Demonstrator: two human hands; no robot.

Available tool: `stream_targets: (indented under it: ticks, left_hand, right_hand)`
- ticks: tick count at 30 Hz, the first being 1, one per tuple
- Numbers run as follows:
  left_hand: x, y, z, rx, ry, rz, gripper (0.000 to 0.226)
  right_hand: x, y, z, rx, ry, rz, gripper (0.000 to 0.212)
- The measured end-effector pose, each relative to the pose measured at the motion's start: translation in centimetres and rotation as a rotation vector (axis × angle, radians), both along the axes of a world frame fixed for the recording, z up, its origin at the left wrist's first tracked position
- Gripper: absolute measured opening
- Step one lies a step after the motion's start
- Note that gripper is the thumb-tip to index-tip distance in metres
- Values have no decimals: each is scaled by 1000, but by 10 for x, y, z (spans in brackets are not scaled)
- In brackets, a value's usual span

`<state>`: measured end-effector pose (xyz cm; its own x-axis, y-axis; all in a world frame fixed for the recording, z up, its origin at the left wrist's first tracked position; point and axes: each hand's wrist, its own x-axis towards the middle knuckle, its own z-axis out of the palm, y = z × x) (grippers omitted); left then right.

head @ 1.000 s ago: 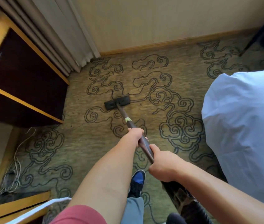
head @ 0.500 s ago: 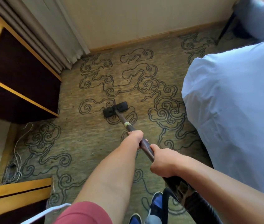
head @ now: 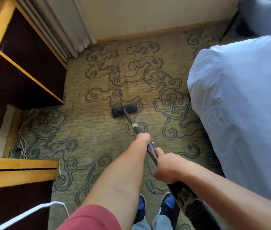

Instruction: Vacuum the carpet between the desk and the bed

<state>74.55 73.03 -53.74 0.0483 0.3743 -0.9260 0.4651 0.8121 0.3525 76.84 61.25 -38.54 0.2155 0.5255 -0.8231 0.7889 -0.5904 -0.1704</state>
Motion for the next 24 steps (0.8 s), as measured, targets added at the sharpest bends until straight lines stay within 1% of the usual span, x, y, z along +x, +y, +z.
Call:
stream_targets:
  ticks: [2, 4, 7, 10, 11, 13, 15, 18, 22, 24]
  left_hand:
    - [-10, -13, 2, -4, -4, 17, 37]
    - [-17, -27, 2, -2, 12, 0, 36]
    - [-30, -57, -6, 24, 37, 12, 34]
    - [-39, -80, -8, 57, 45, 79, 19]
    - [-40, -86, -8, 63, 36, 113, 18]
    - [-40, -98, -4, 77, 14, 151, 26]
    - [-40, -111, 5, 75, 20, 173, 33]
    - [-42, -122, 22, 68, 5, 244, 34]
    - [-54, -115, 49, 168, -13, 351, 34]
    - [-66, -104, 61, 184, -26, 402, 36]
  right_hand:
    - [-9, -14, 3, -12, -4, 15, 83]
    - [-15, -29, 4, 0, -11, 20, 80]
    - [-30, -58, 4, 17, -35, 13, 70]
    - [-39, -80, 3, 41, -40, 14, 61]
    - [-37, -85, 3, 62, -45, 22, 57]
    - [-31, -98, 6, 86, -53, 43, 52]
    - [-24, -111, 13, 89, -69, 68, 54]
    - [-16, -126, 28, 105, -72, 102, 56]
    - [-14, -126, 41, 182, -61, 126, 48]
    - [-20, -118, 42, 218, -49, 142, 51]
